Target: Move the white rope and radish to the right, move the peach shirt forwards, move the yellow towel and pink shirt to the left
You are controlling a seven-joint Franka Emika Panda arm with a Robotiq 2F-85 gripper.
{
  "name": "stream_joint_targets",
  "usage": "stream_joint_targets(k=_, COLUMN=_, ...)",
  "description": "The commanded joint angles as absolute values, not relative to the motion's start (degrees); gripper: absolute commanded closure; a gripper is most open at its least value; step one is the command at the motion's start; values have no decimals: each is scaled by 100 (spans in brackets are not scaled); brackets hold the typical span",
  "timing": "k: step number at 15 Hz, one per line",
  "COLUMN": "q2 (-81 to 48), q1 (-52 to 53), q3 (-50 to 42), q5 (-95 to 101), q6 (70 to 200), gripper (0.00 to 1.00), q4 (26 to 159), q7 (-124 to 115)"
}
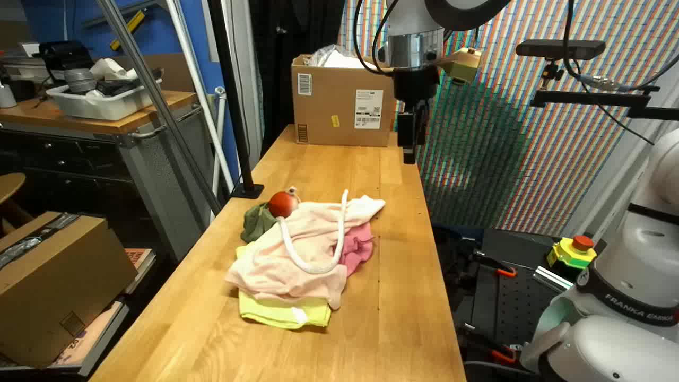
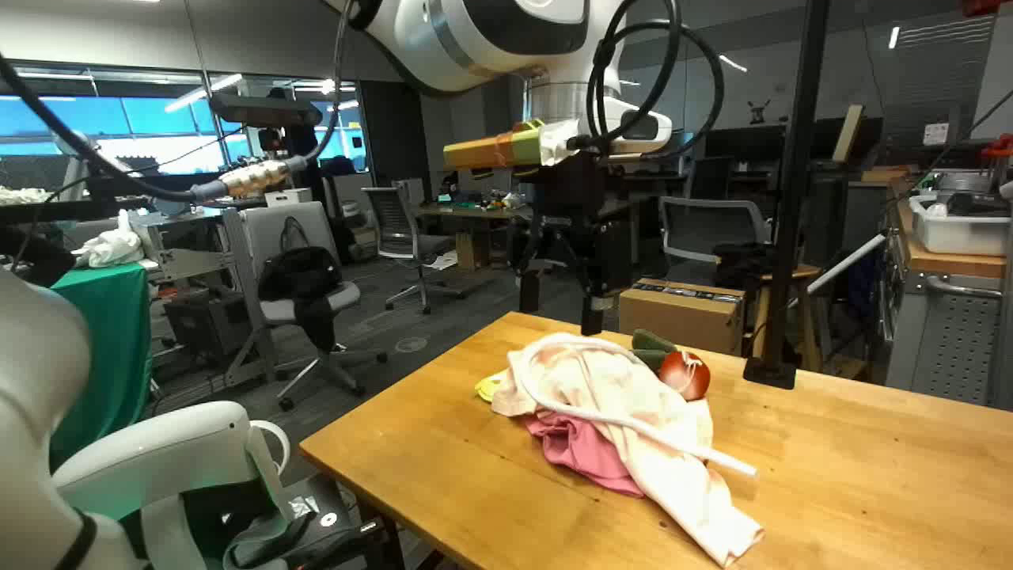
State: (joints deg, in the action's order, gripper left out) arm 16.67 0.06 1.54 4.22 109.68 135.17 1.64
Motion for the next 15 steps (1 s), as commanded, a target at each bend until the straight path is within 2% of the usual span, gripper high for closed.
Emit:
stream_joint_targets(k=1, q2=1666, q1=35, q3=128, q5=429, q6=10959, gripper=0, q4=13497, q7=156)
stream_joint_targets(k=11, q2=1265, q1=182, q3=197, q5=462, q6=11130, gripper=0, q4=13265, q7=477)
stream_joint_targets(k=15, q2=856, q1=369, q3=326, q5=466, q6=11582, gripper=0, q4=13079, q7=614)
